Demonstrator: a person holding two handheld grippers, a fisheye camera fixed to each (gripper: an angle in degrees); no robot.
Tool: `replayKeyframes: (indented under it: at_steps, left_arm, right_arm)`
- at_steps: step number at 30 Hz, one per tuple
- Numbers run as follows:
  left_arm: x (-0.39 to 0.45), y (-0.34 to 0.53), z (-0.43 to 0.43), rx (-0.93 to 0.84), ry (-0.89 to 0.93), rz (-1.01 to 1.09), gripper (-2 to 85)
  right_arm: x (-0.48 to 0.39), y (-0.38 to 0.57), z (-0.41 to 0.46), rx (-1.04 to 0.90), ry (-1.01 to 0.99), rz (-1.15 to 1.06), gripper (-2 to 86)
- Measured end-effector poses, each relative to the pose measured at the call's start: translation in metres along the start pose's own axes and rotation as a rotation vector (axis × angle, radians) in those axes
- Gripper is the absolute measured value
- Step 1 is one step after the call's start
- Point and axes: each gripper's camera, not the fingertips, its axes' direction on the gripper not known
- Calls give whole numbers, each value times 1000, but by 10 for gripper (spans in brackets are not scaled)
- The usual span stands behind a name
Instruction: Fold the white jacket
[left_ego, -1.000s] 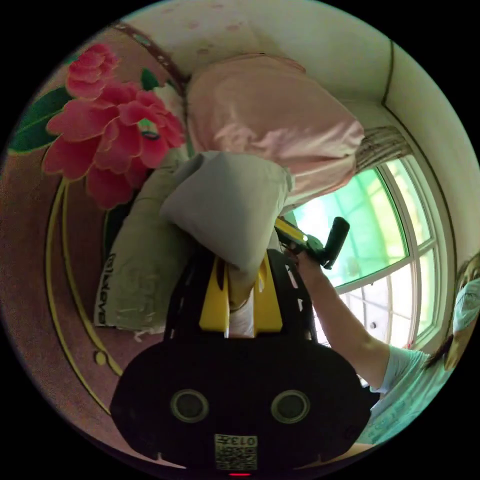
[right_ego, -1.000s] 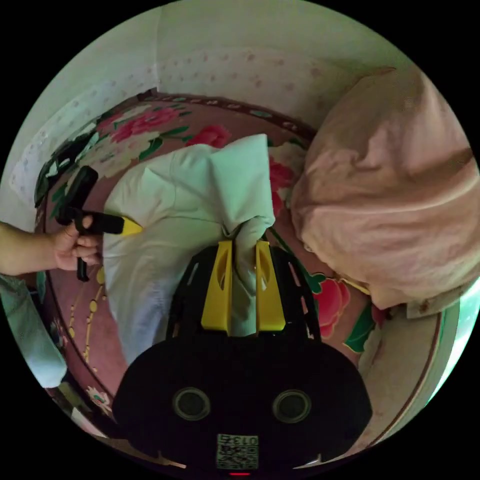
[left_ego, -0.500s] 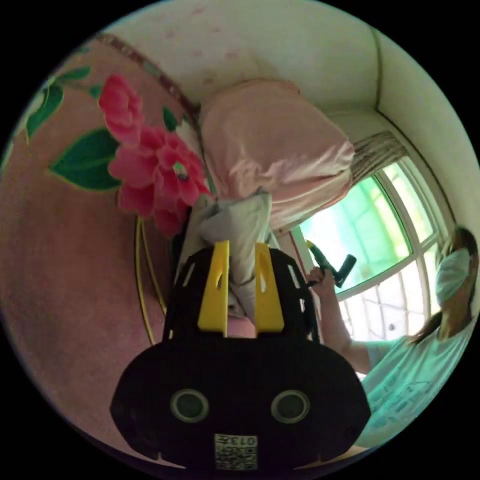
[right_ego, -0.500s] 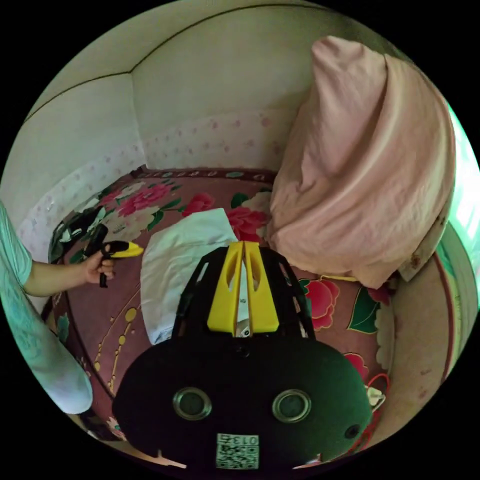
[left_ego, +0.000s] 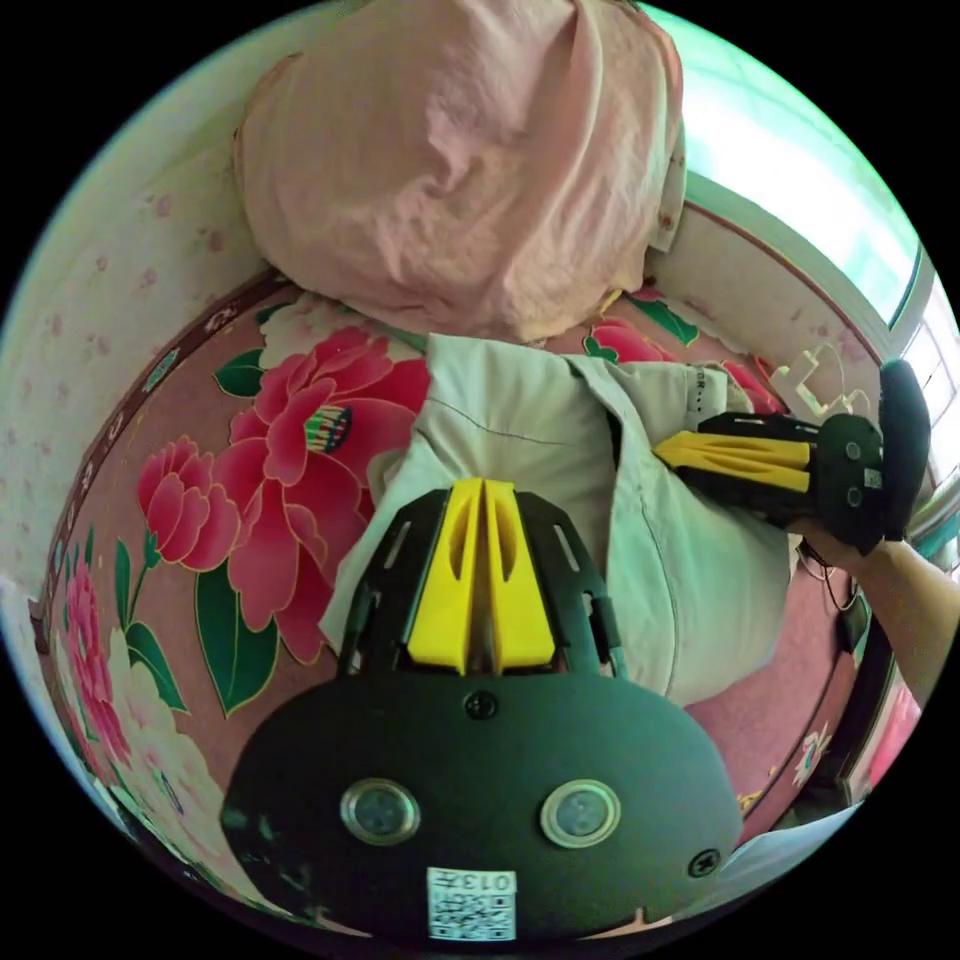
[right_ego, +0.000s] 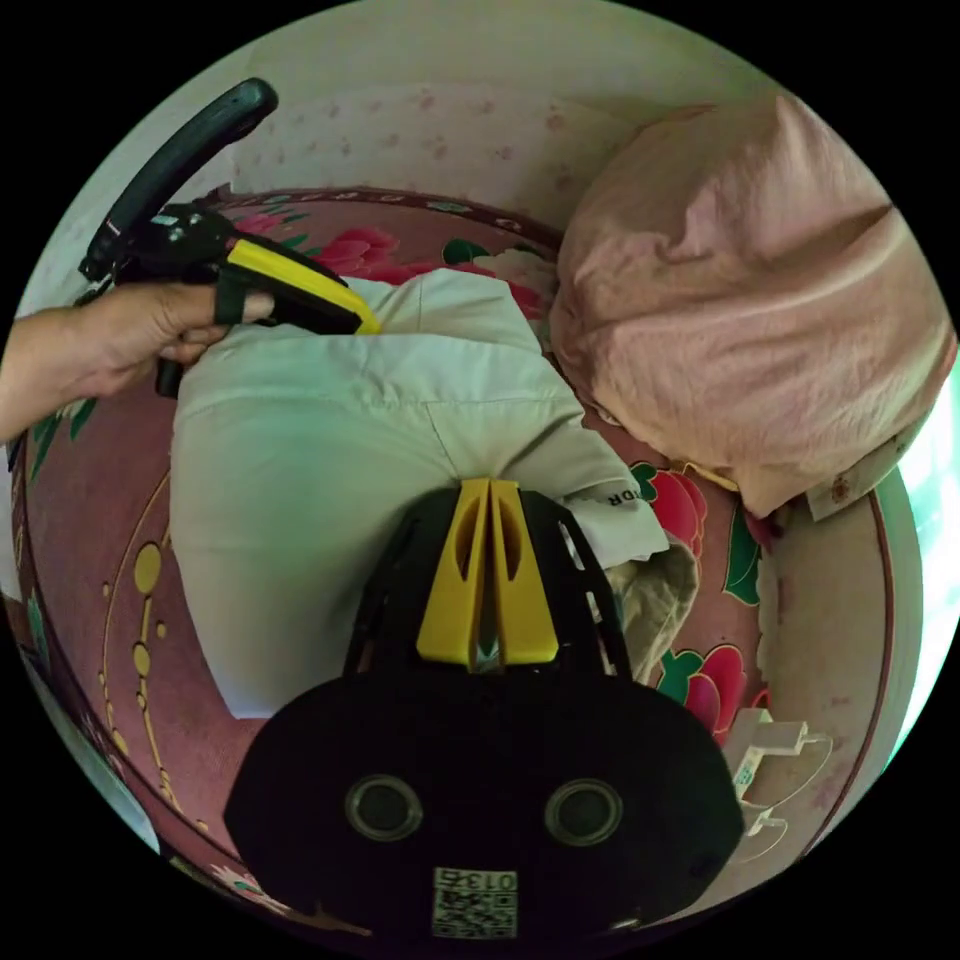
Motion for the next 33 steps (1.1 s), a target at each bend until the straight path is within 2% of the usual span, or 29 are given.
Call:
replayKeyframes:
  at_steps: [6, 9, 12, 14, 15, 17, 18, 20, 21, 23, 25, 27, 29, 33]
  left_arm:
    - [-4, 39, -4, -54, 70, -51, -2]
    - [-17, 63, -38, -43, 171, -102, -3]
    - [-30, 132, -102, 122, 262, -131, -4]
    - [-35, 222, -153, 214, 261, -152, -4]
    - [-35, 247, -164, 219, 254, -154, -4]
    - [-33, 359, -198, 169, 212, -205, -4]
    - [-32, 389, -204, 148, 208, -228, -4]
    - [-27, 511, -228, 44, 209, -353, -4]
    - [-25, 541, -235, 18, 208, -377, -4]
    - [-13, 654, -266, -83, 153, -479, -4]
    - [-8, 733, -293, -107, 145, -592, -4]
    - [-5, 804, -319, -103, 130, -706, -4]
    - [-8, 885, -351, -74, 84, -813, -4]
    - [-26, 991, -398, -12, -16, -897, -4]
  right_arm:
    - [-50, -21, 14, -57, 19, 9, 0]
    - [-70, -30, 5, -61, -2, 48, -1]
    - [-77, -36, -40, 10, -33, 172, -2]
    - [-103, -24, -108, 235, -56, 237, -2]
    - [-114, -20, -124, 277, -60, 240, -2]
    - [-169, 0, -176, 382, -55, 234, -1]
    - [-186, 4, -186, 395, -56, 229, -1]
    - [-261, 20, -212, 406, -70, 191, -1]
    - [-280, 21, -215, 393, -79, 176, -1]
    - [-366, 23, -224, 340, -127, 76, -1]
    - [-429, 19, -227, 331, -179, 16, -1]
    - [-490, 9, -228, 312, -290, -35, -1]
    - [-580, -14, -230, 273, -399, -182, -1]
    - [-701, -54, -244, 323, -539, -312, -1]
